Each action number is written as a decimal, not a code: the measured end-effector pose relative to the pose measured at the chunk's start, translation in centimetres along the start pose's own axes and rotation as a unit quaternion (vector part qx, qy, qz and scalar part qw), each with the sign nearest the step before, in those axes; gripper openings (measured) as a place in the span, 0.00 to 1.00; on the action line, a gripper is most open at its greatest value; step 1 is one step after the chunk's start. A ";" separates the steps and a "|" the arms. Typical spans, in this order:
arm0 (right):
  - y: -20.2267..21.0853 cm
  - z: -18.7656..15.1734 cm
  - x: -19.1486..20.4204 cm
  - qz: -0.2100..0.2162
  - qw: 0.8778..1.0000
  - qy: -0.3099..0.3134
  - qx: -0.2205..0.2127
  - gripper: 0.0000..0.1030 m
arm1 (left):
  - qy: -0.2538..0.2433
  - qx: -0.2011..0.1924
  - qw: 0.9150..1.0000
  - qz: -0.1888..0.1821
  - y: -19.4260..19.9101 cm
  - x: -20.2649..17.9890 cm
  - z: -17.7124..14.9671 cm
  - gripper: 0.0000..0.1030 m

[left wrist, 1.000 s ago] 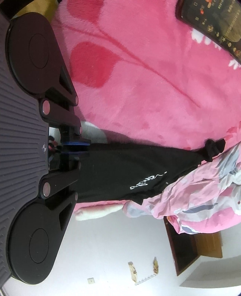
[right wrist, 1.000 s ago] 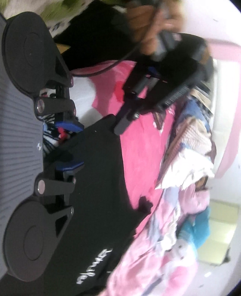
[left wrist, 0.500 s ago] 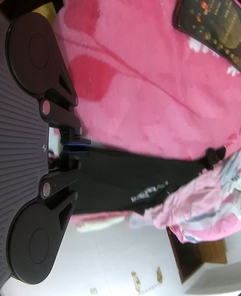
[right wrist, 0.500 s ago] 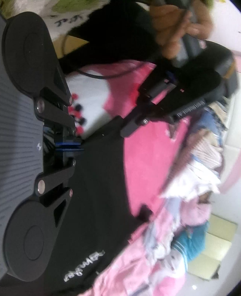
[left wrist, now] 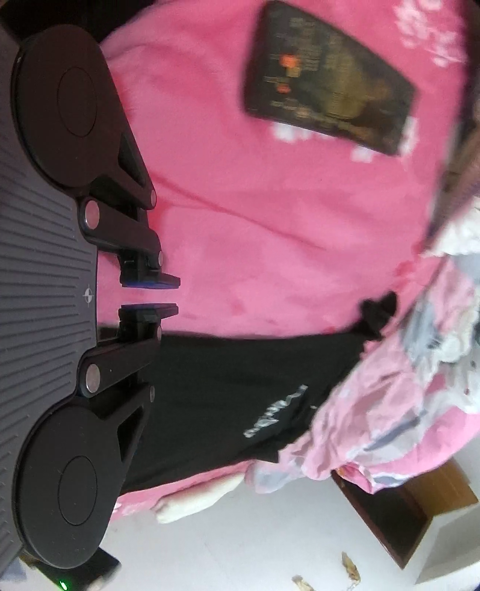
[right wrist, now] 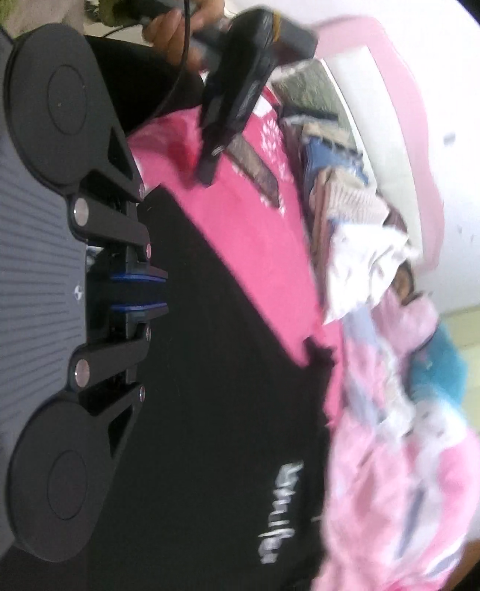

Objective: Fold clothes

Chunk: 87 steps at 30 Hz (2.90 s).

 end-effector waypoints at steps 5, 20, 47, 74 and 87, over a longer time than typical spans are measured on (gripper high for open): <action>1.5 -2.6 0.7 0.031 0.999 -0.025 0.007 0.12 | -0.050 -0.002 0.998 -0.026 -2.6 -3.8 0.8 0.06; 8.0 -6.7 -6.4 0.017 0.979 -0.205 -0.007 0.13 | -0.188 0.066 0.980 -0.003 -7.8 -8.2 -2.2 0.07; 11.4 1.7 -36.5 -0.239 0.921 -0.298 -0.070 0.00 | -0.135 0.065 0.988 -0.032 -9.2 -6.7 -1.6 0.12; 18.4 -7.2 -34.2 -0.185 0.888 -0.416 -0.070 0.00 | -0.131 0.067 0.989 -0.019 -9.1 -6.9 -1.5 0.12; 18.1 -5.7 -28.8 -0.099 0.923 -0.370 -0.029 0.02 | -0.130 0.066 0.989 -0.021 -8.8 -6.8 -1.6 0.12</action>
Point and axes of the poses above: each gripper's, at about its wrist camera, not at the fingertips, and y roughly against the way its jaws point, x to its left, z to its top, the point moved 3 cm from there along -y, roughly the way its jaws point, and after that the axes turned 1 degree about y, right-handed, at the moved point
